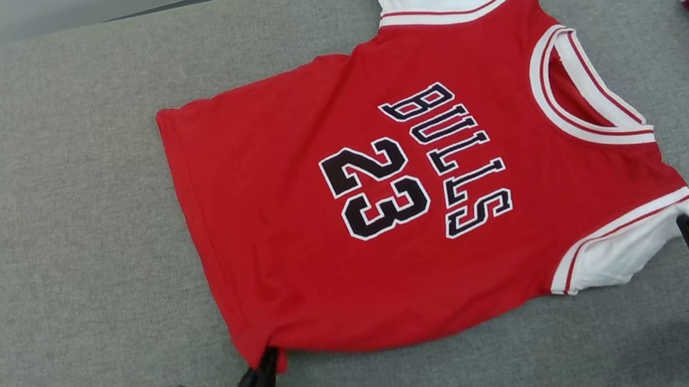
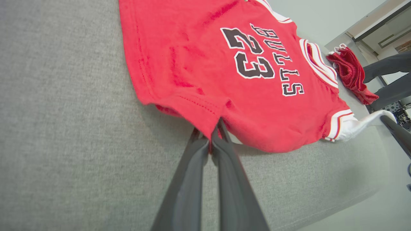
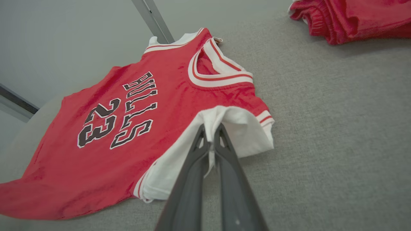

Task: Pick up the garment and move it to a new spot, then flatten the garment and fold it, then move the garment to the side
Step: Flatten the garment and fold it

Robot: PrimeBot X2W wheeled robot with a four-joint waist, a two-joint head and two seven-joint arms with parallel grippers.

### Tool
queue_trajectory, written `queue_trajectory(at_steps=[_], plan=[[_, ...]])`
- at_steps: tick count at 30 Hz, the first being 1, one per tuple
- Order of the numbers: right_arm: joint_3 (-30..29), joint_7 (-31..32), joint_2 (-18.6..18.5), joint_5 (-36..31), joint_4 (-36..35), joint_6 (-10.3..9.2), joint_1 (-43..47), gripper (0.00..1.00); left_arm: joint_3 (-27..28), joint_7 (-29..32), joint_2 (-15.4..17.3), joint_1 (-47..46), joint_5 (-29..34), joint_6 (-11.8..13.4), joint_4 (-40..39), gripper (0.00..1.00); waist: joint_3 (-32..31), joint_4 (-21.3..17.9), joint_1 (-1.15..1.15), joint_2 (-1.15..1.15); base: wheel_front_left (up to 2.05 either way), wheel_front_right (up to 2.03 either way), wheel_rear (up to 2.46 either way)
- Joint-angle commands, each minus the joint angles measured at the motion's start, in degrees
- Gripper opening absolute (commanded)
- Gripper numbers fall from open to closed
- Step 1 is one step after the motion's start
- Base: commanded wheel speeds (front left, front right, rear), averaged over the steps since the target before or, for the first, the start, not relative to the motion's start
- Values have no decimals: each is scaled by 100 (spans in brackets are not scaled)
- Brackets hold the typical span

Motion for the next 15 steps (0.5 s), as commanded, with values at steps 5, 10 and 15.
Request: queue_trajectory(at_steps=[5, 10, 15], plan=[[30, 822, -382, -217, -402, -2, -993, 0, 54, 545, 150, -779, -4, 24, -363, 0, 360, 125, 1, 0, 0, 0, 0], [41, 1610, -577, -408, -268, -3, -1846, 0, 80, 967, 114, -1400, -69, 83, -213, 0, 519, 250, 1, 0, 0, 0, 0], [86, 2086, -659, -519, 89, -2, -2472, 0, 107, 1213, 62, -1933, -115, 61, 262, 0, 595, 370, 1, 0, 0, 0, 0]])
